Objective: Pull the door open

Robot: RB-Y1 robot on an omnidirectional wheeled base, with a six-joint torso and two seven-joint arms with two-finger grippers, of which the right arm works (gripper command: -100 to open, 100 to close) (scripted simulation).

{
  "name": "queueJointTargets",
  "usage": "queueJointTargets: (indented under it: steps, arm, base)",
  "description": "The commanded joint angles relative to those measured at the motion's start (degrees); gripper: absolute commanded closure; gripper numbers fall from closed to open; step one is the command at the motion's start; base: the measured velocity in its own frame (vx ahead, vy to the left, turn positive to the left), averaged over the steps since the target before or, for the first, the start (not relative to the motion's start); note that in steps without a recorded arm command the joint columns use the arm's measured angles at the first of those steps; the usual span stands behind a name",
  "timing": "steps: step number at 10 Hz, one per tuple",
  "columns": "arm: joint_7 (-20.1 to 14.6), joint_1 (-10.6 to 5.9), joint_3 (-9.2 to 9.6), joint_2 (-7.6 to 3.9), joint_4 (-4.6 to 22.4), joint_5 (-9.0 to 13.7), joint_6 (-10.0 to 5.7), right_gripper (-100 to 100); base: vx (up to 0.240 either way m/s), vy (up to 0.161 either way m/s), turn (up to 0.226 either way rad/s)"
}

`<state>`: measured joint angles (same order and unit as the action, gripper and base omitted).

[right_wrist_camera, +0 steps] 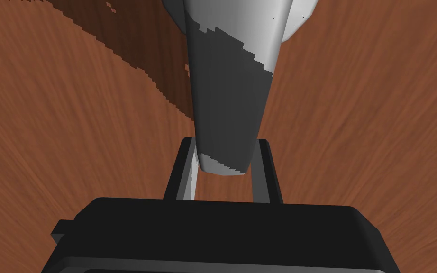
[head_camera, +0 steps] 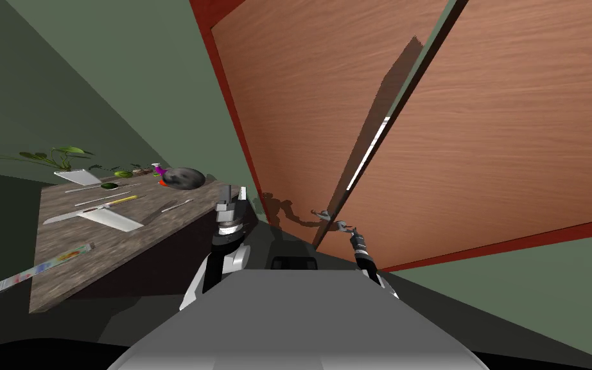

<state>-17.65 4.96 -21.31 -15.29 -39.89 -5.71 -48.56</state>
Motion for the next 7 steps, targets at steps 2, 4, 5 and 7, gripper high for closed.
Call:
queueJointTargets:
  steps: [2,4,5,7]
  arm:
    - [-1.85,1.25,1.11,-0.71,-0.94,-0.81,-1.19,100]
    - [-3.19,1.36,2.72,-0.73,-1.03,-1.77,-2.46,100]
    - [-3.19,1.36,2.72,-0.73,-1.03,-1.77,-2.46,100]
    - [-4.36,1.21,4.41,-0.52,-1.18,-2.74,-3.6,100]
  base:
    - [-0.181,0.005,0.14]
    - [-0.188,-0.019,0.137]
    - [-0.132,-0.043,0.05]
    - [-0.133,-0.057,0.143]
